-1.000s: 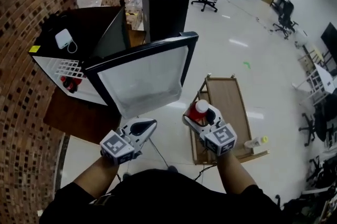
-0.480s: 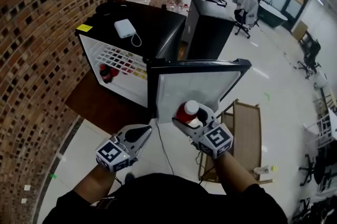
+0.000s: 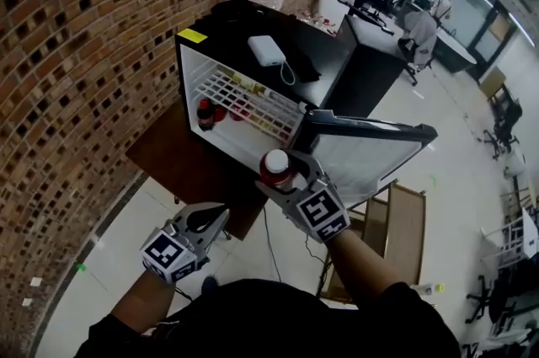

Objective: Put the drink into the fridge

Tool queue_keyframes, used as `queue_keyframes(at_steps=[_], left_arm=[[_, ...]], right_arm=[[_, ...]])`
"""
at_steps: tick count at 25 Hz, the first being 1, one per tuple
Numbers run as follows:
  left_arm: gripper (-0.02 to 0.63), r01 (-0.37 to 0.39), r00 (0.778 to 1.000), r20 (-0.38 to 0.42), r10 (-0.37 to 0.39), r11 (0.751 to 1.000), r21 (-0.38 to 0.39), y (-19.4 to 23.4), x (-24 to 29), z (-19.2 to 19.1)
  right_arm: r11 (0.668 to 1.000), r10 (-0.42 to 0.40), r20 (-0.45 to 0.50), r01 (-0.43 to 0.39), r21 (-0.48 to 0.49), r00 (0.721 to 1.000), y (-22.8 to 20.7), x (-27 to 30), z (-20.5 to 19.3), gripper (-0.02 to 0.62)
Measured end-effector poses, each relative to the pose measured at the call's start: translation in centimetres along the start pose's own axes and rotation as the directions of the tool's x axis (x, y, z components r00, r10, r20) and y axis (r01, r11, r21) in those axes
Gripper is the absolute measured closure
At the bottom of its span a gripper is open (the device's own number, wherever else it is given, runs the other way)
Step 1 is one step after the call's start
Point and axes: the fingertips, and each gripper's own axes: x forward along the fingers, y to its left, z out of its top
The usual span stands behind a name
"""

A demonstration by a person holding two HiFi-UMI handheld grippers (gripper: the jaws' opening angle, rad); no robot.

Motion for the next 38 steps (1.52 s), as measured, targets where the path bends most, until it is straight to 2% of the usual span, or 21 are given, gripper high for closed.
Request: queue_keyframes(at_steps=[5,11,15,20,26,31,38], left_arm=[[0.612,-0.054,0.998,0.015,0.054,0.999,0.002,3.4,-4.1,0.5],[0.612,-0.098,0.995,0.027,0.098,0.995,-0.005,6.7,-8.7,0.6],[0.612,-0.127,0.991,0.042,0.128,0.992,-0.016,8.5,-11.1,0.7],[0.612,-0.152,0.987,0.053,0.153,0.988,-0.019,10.6,-13.8,0.5],[0.612,-0.177,0.982,0.063,0.179,0.984,-0.032,12.6,-16.2,0.0],[0.612,-0.194,0.977,0.081,0.197,0.98,-0.044,13.9,-17.5,-0.2],[0.612,-0.224,0.97,0.081,0.229,0.972,-0.067,15.0,-19.4,-0.9]], right_arm=[[0.998,-0.01,-0.079,0.005,-0.064,0.997,1.2,5.4,1.5,0.253],[0.982,-0.097,-0.158,0.069,-0.176,0.983,0.2,11.3,1.4,0.253],[0.963,-0.168,-0.246,0.106,-0.248,0.955,-1.4,14.2,1.2,0.253],[0.937,-0.243,-0.348,0.126,-0.327,0.905,-3.8,17.3,0.2,0.252],[0.913,-0.309,-0.475,0.118,-0.389,0.824,-6.7,20.6,-1.1,0.252],[0.892,-0.362,-0.609,0.074,-0.446,0.706,-10.1,22.7,-4.1,0.252],[0.89,-0.384,-0.745,0.003,-0.456,0.545,-13.1,23.8,-7.6,0.25]])
